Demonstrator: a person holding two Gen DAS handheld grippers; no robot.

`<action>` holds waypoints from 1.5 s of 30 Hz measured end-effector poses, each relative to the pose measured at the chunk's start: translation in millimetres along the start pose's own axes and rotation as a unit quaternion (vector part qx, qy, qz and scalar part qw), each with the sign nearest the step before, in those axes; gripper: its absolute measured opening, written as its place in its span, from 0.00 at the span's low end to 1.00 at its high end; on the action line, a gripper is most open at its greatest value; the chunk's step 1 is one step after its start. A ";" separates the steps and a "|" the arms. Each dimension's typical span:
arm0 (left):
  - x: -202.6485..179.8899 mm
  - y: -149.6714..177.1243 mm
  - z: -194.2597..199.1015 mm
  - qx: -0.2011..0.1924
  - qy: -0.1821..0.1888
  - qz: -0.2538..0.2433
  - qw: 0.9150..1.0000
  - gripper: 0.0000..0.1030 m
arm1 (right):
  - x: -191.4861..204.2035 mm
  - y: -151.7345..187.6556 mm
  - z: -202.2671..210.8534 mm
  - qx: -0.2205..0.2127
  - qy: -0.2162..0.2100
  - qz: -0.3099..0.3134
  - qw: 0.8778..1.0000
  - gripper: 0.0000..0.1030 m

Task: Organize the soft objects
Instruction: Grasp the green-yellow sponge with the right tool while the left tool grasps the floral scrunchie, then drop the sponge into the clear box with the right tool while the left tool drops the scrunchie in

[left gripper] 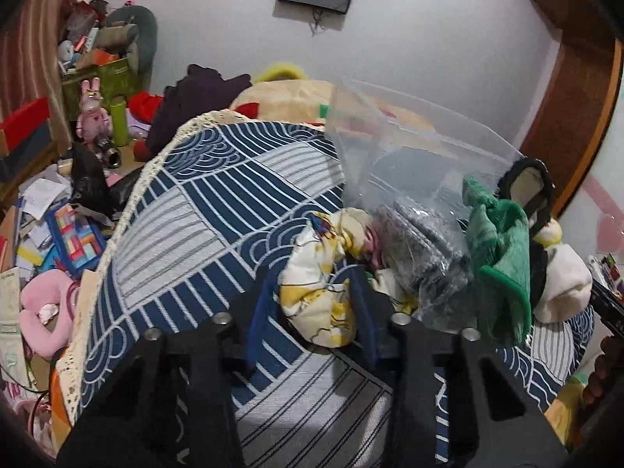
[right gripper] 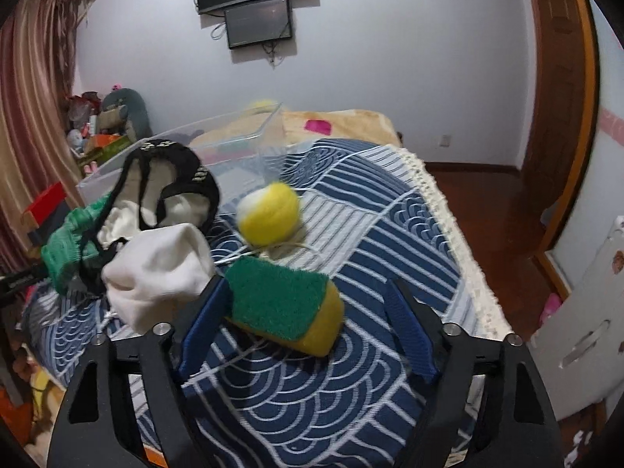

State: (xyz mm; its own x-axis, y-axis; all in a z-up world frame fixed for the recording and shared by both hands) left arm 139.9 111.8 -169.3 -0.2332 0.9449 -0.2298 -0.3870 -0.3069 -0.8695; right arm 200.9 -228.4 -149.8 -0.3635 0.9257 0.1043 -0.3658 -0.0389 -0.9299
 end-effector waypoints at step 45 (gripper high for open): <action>-60.1 -134.0 36.7 -0.141 0.058 -0.057 0.987 0.11 | 62.1 -106.8 -22.0 -0.104 -0.071 0.057 0.990 0.39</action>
Point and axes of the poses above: each gripper's, at about its wrist camera, not at the fingertips, and z roughly against the way its jaws point, x to its left, y to its underside, the point moved 6 cm from there along -z, roughly the way its jaws point, and after that the axes turned 15 degrees about -x, right-handed, at the moved point
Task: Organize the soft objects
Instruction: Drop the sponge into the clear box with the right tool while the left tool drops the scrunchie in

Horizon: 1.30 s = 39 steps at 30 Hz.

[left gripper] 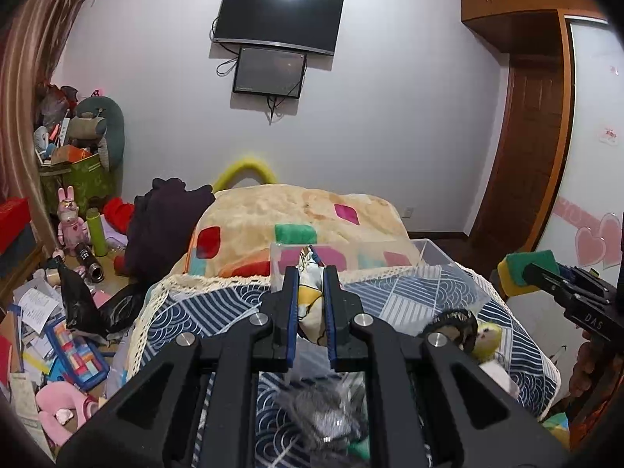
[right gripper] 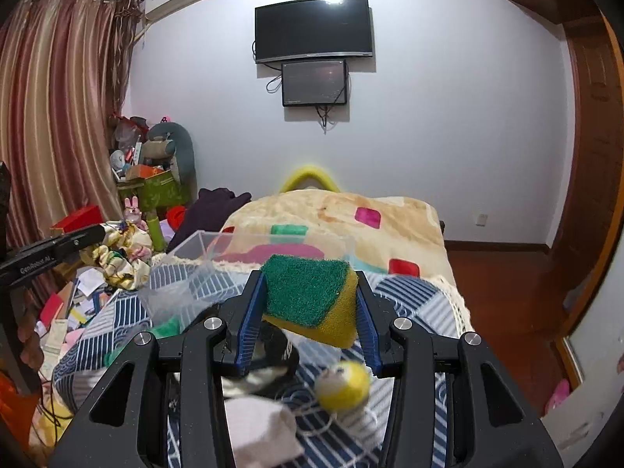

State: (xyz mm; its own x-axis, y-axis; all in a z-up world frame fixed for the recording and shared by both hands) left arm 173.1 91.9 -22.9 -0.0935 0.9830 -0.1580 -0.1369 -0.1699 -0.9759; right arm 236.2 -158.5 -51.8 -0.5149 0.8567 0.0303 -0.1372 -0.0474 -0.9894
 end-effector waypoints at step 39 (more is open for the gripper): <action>-30.2 69.0 -112.8 0.159 0.006 -0.071 0.985 0.32 | -6.3 45.8 -95.1 0.167 -0.030 0.056 0.984 0.44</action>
Point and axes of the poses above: each gripper's, at about its wrist camera, not at the fingertips, and z roughly against the way its jaws point, x to its left, y to its underside, the point moved 6 cm from there along -z, roughly the way its jaws point, and after that the axes turned 15 degrees about -x, right-handed, at the moved point
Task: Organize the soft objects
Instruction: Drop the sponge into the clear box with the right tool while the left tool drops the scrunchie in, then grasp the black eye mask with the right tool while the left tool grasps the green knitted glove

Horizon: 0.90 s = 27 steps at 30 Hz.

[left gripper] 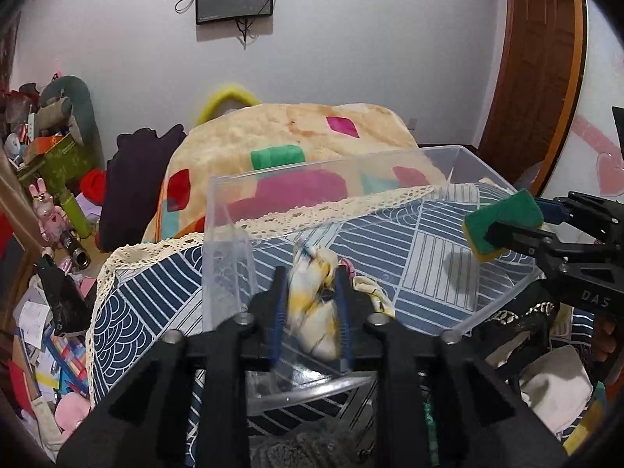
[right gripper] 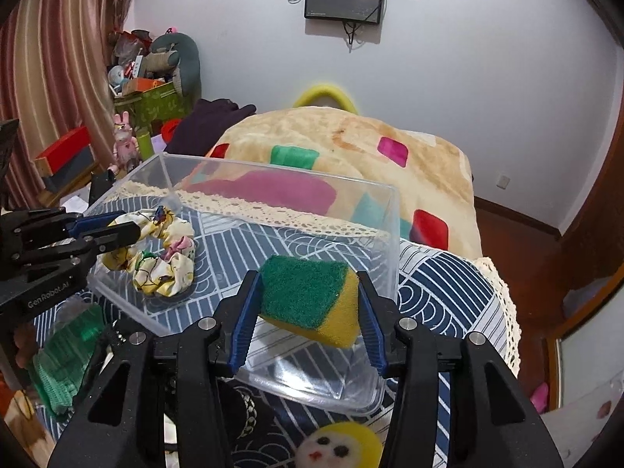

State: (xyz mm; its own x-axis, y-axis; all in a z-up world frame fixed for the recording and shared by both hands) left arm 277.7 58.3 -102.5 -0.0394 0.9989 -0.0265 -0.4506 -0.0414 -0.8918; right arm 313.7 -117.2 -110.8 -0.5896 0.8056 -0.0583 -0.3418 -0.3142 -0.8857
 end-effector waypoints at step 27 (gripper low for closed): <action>-3.0 -6.9 96.7 -0.080 -0.004 0.006 0.997 0.98 | 20.6 -11.1 61.0 -0.084 -0.006 0.004 0.996 0.75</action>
Point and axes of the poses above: each gripper's, at about its wrist camera, not at the fingertips, and z roughly against the way its jaws point, x to its left, y to its underside, the point moved 6 cm from there along -z, roughly the way its jaws point, and after that the axes turned 15 degrees about -x, right-handed, at the moved point
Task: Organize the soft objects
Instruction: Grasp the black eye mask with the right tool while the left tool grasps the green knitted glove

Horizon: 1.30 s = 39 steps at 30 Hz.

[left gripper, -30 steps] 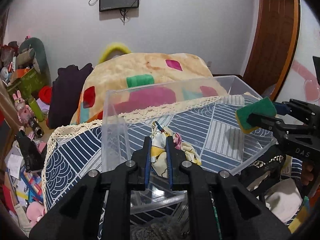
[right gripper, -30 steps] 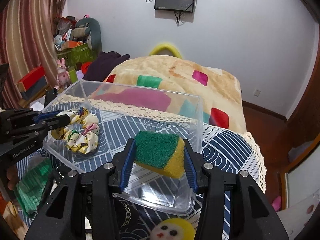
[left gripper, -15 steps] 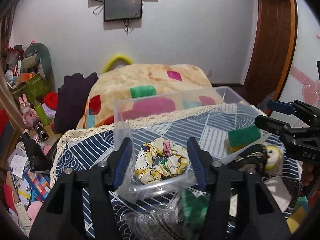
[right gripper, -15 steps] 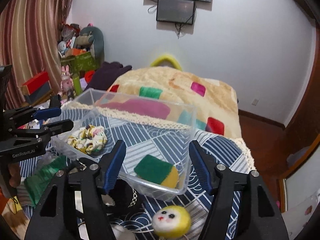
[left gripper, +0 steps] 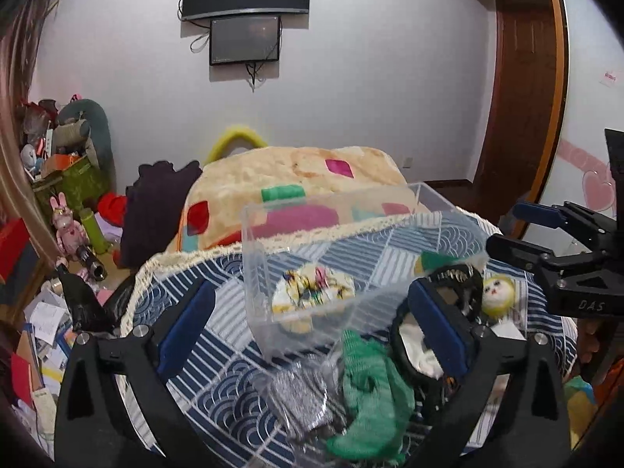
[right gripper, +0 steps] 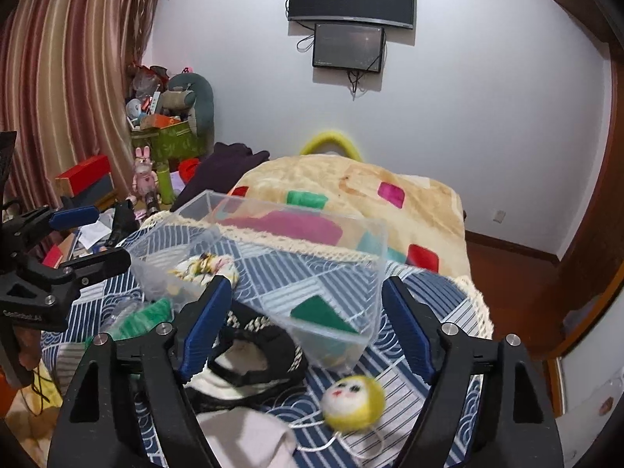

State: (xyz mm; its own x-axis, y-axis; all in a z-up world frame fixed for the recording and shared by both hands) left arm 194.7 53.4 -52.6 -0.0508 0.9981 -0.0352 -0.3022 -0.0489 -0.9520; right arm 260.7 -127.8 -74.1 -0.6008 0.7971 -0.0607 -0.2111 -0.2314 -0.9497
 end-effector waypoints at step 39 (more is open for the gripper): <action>-32.4 78.5 -4.1 0.079 0.067 0.010 0.995 0.26 | 2.1 27.3 29.9 0.004 -0.009 -0.035 0.999 0.14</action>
State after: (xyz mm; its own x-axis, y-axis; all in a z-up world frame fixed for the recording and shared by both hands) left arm 176.5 17.4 -127.5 0.0662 0.9924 -0.1041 -0.4481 -0.0636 -0.8917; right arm 230.6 -149.2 -91.0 -0.5975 0.8018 0.0105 -0.2592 -0.1808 -0.9487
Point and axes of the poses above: each gripper's, at about its wrist camera, not at the fingertips, and z roughly against the way its jaws point, x to its left, y to its underside, the point moved 6 cm from there along -z, roughly the way its jaws point, and after that the axes turned 15 degrees about -x, right-handed, at the moved point
